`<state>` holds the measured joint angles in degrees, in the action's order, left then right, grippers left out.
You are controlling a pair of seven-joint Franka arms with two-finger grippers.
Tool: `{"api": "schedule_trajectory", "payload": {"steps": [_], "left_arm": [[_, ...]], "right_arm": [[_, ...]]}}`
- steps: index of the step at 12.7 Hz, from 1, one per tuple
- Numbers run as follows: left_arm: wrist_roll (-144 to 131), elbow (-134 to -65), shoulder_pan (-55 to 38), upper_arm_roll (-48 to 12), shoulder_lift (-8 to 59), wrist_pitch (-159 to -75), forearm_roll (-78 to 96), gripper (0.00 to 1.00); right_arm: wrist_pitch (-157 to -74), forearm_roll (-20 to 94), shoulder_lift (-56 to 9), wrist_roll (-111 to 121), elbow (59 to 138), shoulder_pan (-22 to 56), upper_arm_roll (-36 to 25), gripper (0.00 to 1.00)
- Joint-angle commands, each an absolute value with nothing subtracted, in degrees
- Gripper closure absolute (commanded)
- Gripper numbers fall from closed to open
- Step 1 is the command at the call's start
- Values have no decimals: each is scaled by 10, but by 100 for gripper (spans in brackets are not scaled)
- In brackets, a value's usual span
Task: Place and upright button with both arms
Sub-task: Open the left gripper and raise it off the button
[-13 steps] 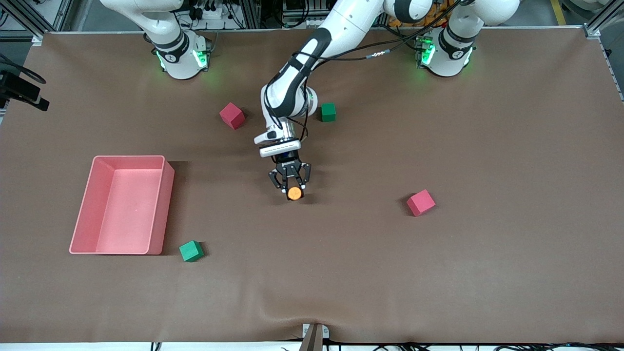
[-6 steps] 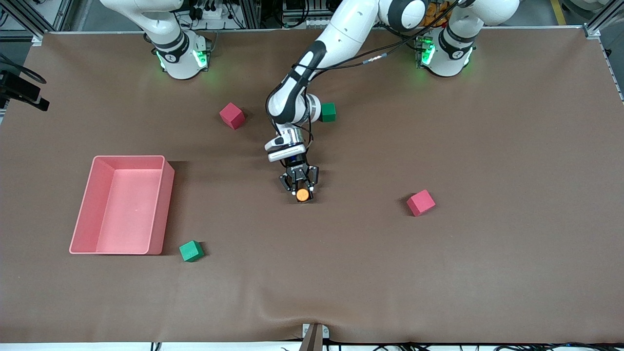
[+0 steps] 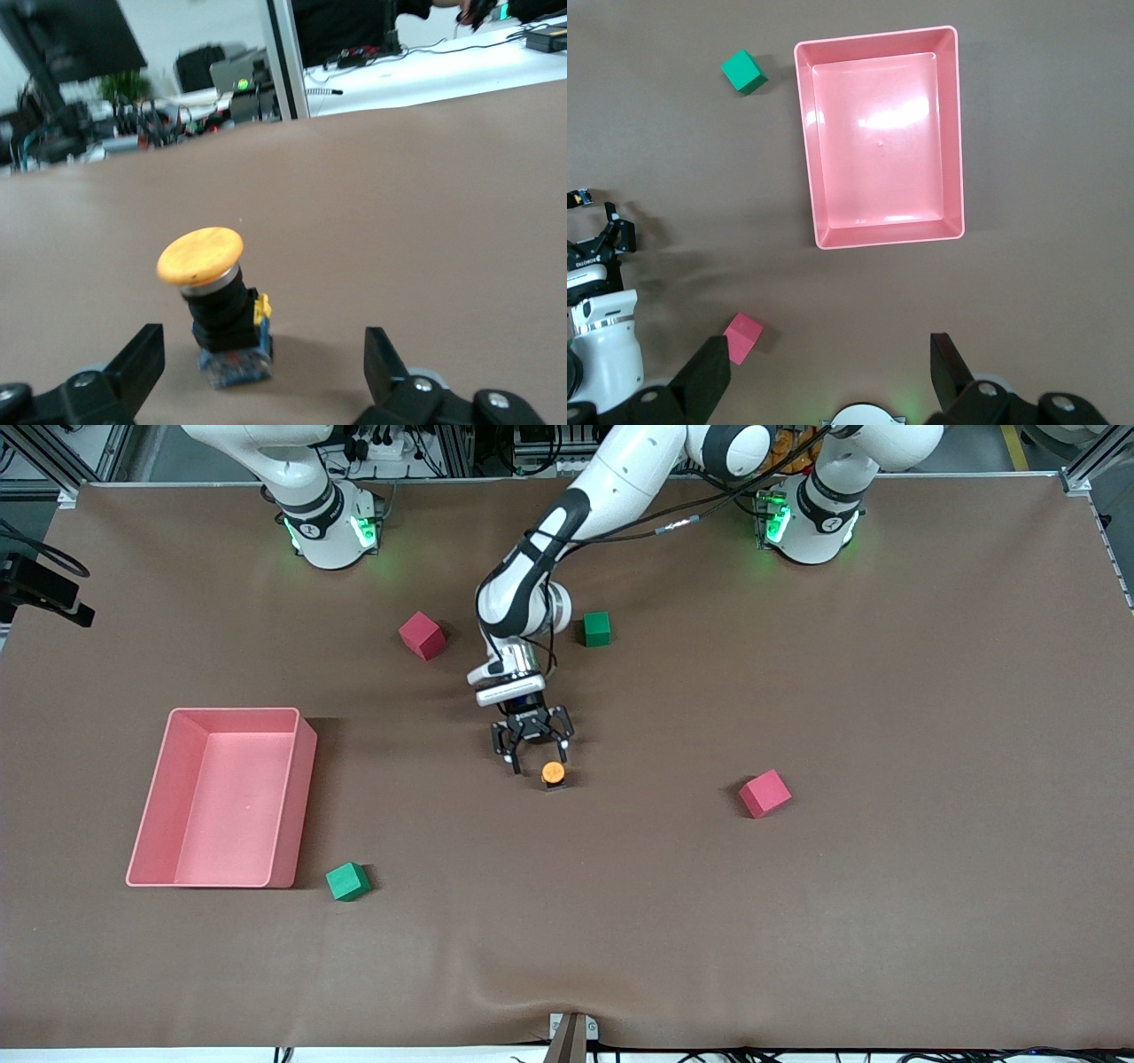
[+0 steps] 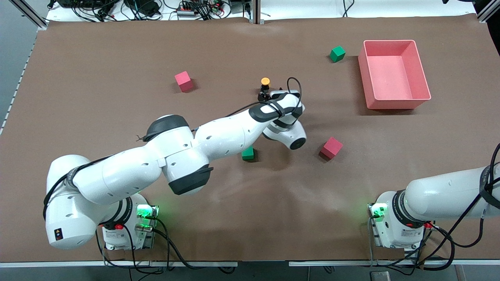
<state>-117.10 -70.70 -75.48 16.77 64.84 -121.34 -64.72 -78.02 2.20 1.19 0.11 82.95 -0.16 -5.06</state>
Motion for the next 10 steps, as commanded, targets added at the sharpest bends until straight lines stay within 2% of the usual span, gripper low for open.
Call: {"api": "schedule_trajectory", "payload": {"steps": [1,5,10], "left_arm": [[-1143,-722,-755,139,559,-1203,-560,0],[-983,-721,-747,141,431,-1166,-363,0],[-784,-722,-644,140,256,-1076,-147,0]], "right_arm": [[-779,20,18,-2,826,4,-51,0],[-779,21,18,-1,826,4,-51,0],[-786,14,18,-10,819,16,-48,0]]}}
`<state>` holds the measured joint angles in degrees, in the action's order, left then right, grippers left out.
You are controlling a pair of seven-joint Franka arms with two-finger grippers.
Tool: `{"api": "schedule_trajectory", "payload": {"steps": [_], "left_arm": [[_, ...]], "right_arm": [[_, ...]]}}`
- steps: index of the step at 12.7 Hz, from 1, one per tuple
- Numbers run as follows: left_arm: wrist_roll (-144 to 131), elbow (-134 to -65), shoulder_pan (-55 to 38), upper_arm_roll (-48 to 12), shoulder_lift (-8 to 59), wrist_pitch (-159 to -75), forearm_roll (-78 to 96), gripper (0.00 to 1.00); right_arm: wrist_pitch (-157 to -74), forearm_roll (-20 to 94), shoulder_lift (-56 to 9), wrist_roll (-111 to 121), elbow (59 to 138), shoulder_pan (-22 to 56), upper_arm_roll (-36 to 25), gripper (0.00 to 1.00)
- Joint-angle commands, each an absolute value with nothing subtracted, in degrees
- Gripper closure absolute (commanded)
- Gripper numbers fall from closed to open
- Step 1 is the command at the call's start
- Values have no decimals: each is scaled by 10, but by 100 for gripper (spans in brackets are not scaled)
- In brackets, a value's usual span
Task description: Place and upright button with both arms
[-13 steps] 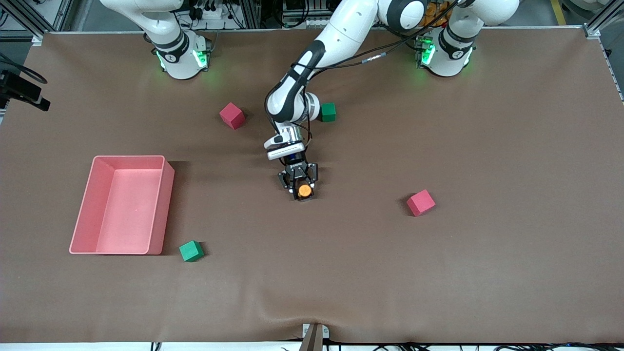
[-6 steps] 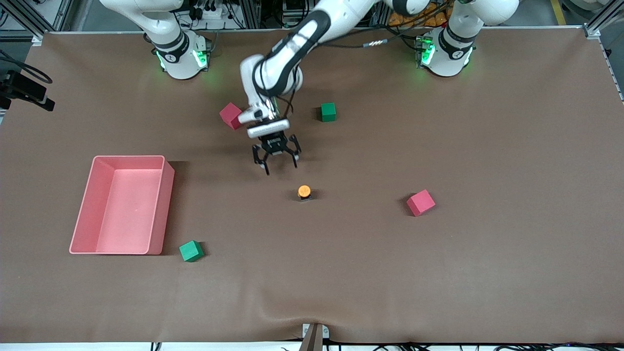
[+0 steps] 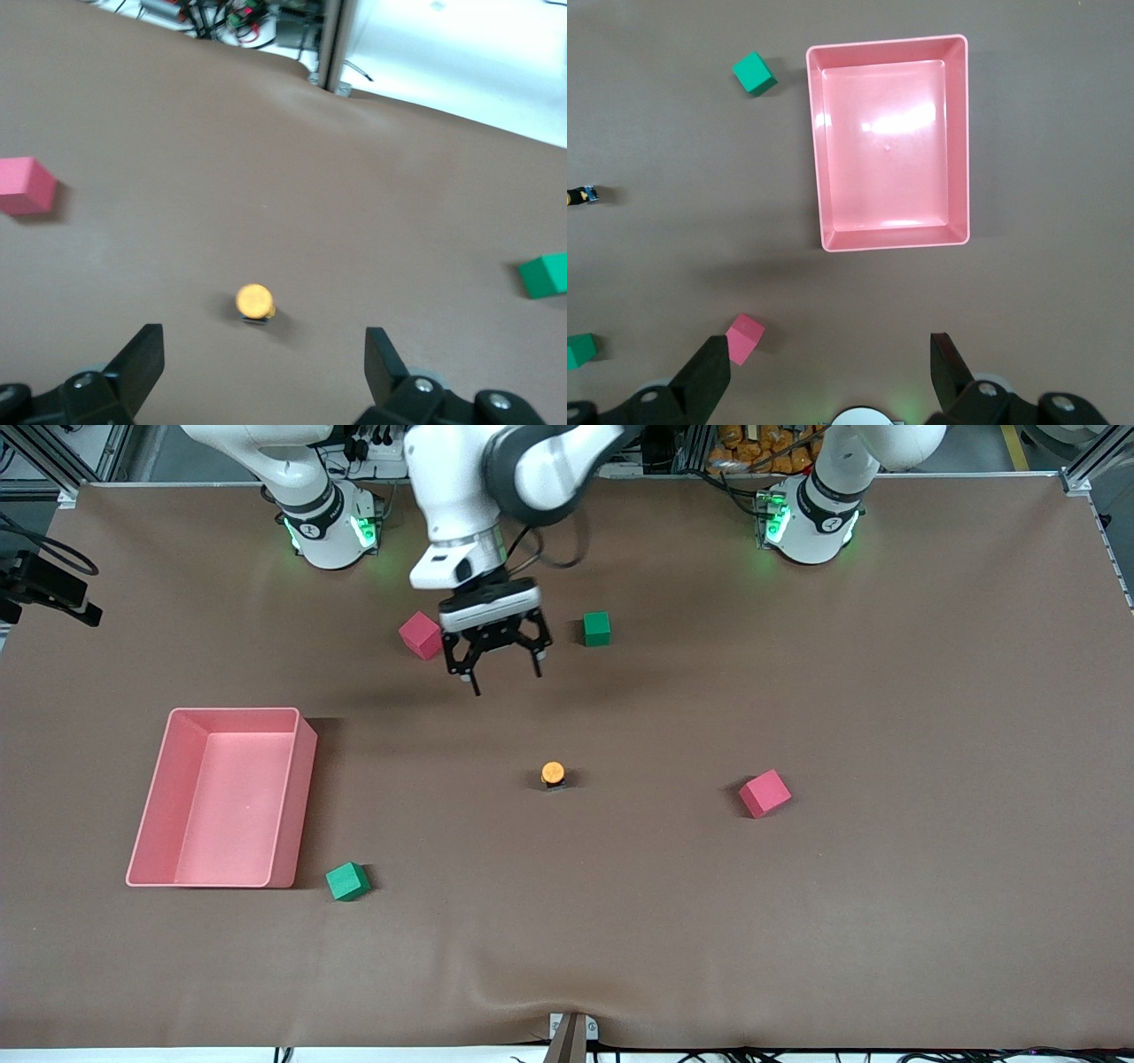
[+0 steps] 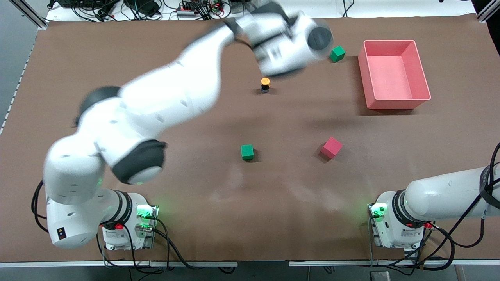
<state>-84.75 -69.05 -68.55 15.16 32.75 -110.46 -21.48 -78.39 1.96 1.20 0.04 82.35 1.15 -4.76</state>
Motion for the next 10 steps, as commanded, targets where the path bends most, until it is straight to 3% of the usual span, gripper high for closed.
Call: {"api": "schedule_trajectory", "payload": {"steps": [1,6,10], "left_arm": [[-737,-722,-621,141,227,-1050,-109,0],[-631,-722,-507,140,151,-1004,-45,0],[-478,-721,-412,138,137,-936,-7,0]], "right_arm": [[-786,15,18,-10,819,16,-48,0],[-784,18,15,-8,819,11,-51,0],[-786,11,13,-1,820,4,-52,0]]}}
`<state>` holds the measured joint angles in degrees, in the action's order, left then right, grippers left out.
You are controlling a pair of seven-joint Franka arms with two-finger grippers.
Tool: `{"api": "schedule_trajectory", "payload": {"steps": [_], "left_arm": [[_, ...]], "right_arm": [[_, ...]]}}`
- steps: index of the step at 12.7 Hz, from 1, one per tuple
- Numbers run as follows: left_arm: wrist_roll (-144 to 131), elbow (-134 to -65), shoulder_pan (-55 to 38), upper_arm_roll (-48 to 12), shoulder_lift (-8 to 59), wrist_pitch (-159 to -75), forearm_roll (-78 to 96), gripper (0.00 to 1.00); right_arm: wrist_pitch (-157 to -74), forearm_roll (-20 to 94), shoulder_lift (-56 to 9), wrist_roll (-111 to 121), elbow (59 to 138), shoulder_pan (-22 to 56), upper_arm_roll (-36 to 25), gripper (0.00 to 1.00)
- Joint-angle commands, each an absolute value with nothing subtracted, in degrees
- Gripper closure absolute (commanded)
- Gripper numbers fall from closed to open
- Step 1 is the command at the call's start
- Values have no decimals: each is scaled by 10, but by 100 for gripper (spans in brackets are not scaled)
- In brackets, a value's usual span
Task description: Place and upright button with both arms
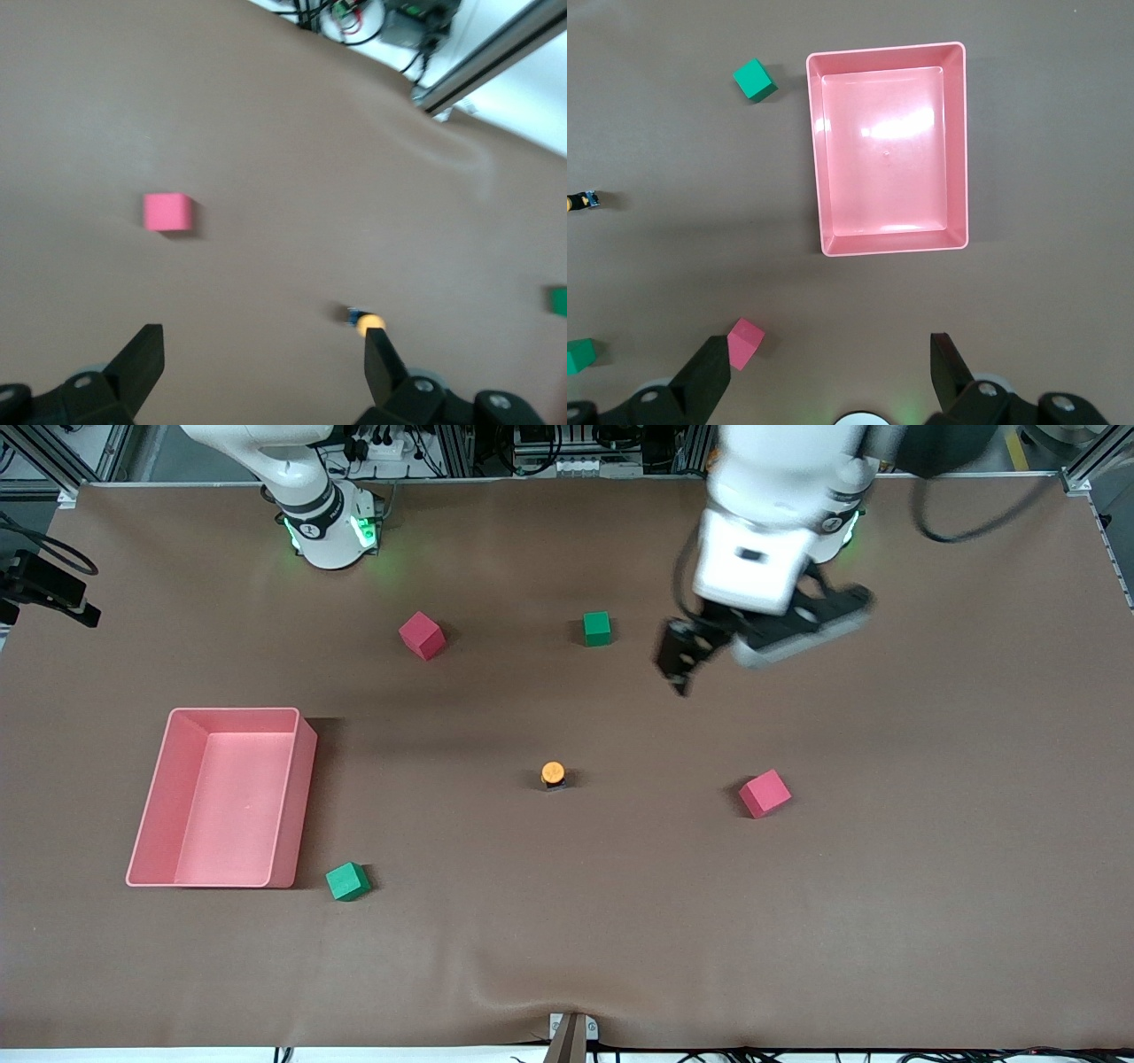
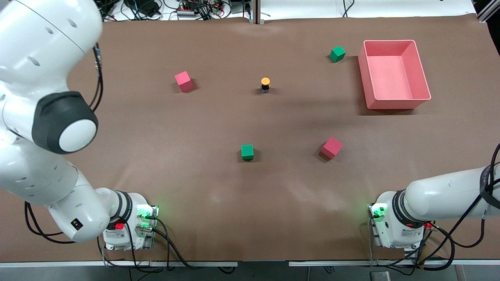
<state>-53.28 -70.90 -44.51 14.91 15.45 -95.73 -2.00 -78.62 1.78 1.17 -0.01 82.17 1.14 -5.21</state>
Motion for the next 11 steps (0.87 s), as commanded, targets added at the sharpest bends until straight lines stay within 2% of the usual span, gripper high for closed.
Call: {"api": "schedule_trajectory", "payload": {"steps": [1,4,7,11], "left_arm": [[-453,-721,-390,137,120,-926,-6,0],[-292,-724,-297,119,86,-872,3,0],[-199,-729,-153,20,63,-804,4,0],[-144,-843,-43,-50,-25,-805,4,0]], "right_arm": [[-787,8,13,-2,819,4,-52,0],[-783,10,15,-9,819,4,-51,0],[-779,11,17,-11,818,6,-49,0],[-754,11,16,-4,818,8,-47,0]]}}
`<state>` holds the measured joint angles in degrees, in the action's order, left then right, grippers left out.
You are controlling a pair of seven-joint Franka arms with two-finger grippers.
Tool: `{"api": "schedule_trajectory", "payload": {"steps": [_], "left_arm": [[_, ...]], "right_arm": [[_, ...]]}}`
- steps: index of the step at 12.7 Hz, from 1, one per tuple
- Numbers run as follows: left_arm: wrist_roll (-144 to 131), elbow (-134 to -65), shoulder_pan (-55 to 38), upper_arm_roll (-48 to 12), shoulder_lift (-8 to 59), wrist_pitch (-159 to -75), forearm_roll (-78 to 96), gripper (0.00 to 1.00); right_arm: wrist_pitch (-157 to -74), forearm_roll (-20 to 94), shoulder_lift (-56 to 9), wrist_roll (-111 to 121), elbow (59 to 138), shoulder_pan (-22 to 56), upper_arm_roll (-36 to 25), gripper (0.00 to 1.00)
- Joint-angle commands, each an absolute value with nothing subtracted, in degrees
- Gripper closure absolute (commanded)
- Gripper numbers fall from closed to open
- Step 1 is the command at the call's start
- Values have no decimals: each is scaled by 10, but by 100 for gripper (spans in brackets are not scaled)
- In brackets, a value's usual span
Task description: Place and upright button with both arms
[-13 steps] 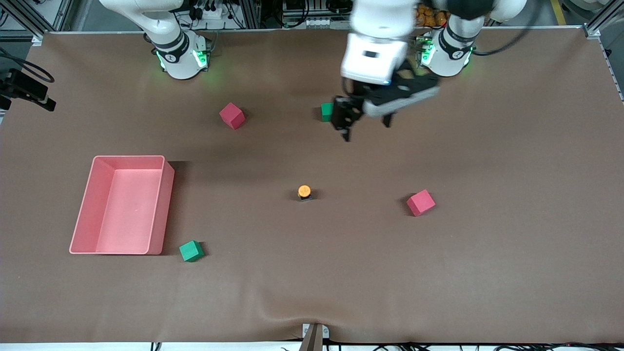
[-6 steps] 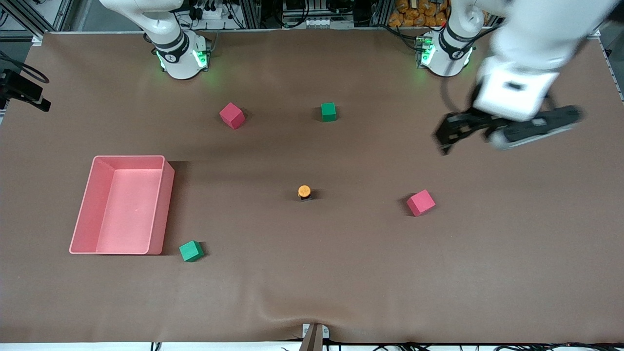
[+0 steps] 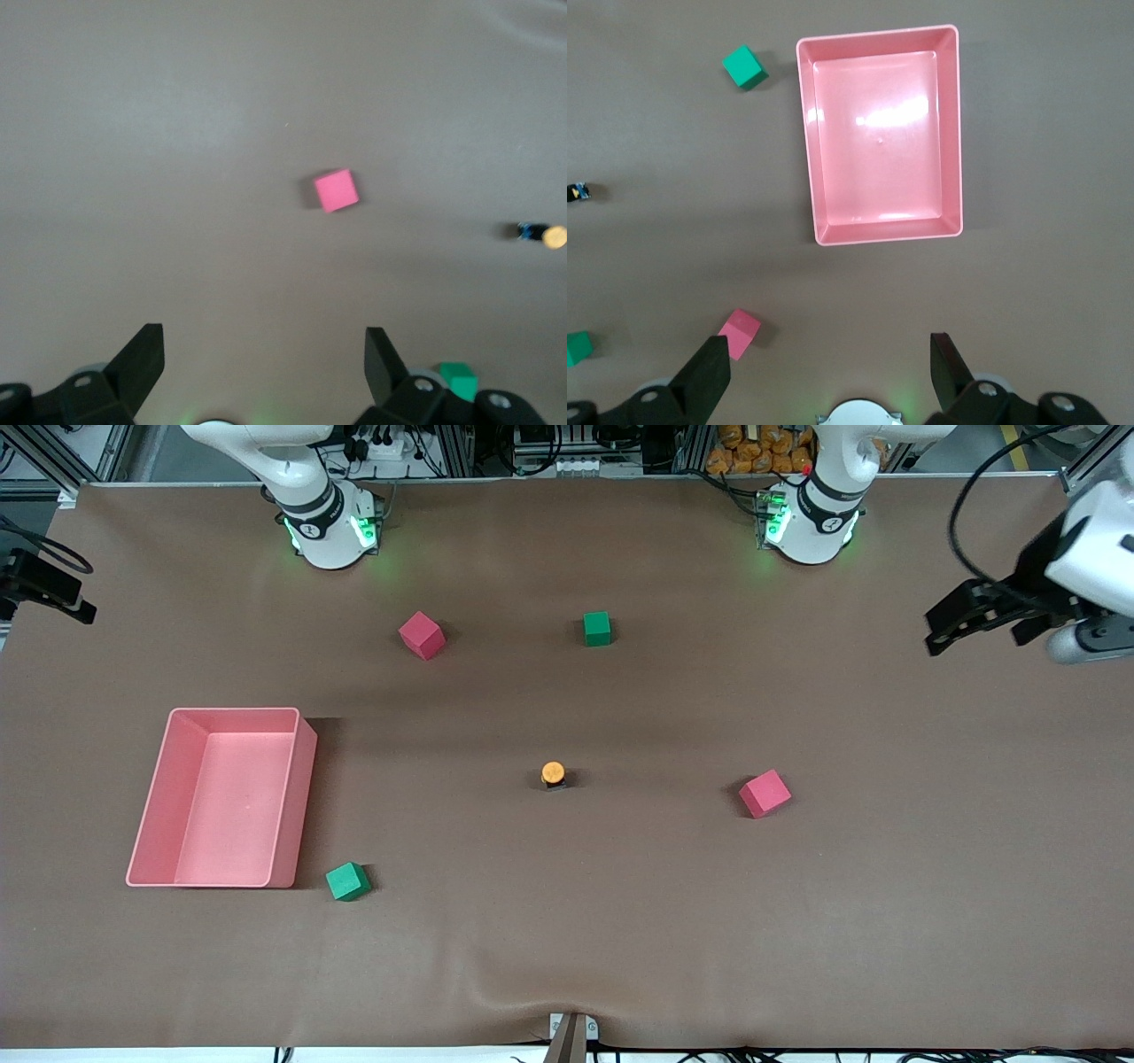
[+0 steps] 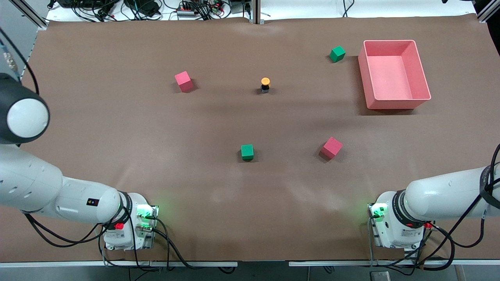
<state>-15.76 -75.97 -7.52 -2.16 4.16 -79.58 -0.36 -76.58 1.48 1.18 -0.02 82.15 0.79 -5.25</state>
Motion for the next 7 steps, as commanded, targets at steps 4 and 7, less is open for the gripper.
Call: {"api": "schedule_trajectory", "payload": {"steps": [4,7], "left_arm": [[-138,-904,-33,-52,-88,-805,0,0],[-103,-895,-28,-43,-83,-803,-4,0]], "right_arm": [[-756,9,16,-5,817,6,-49,0],[-756,11,16,-4,817,5,-51,0]]}}
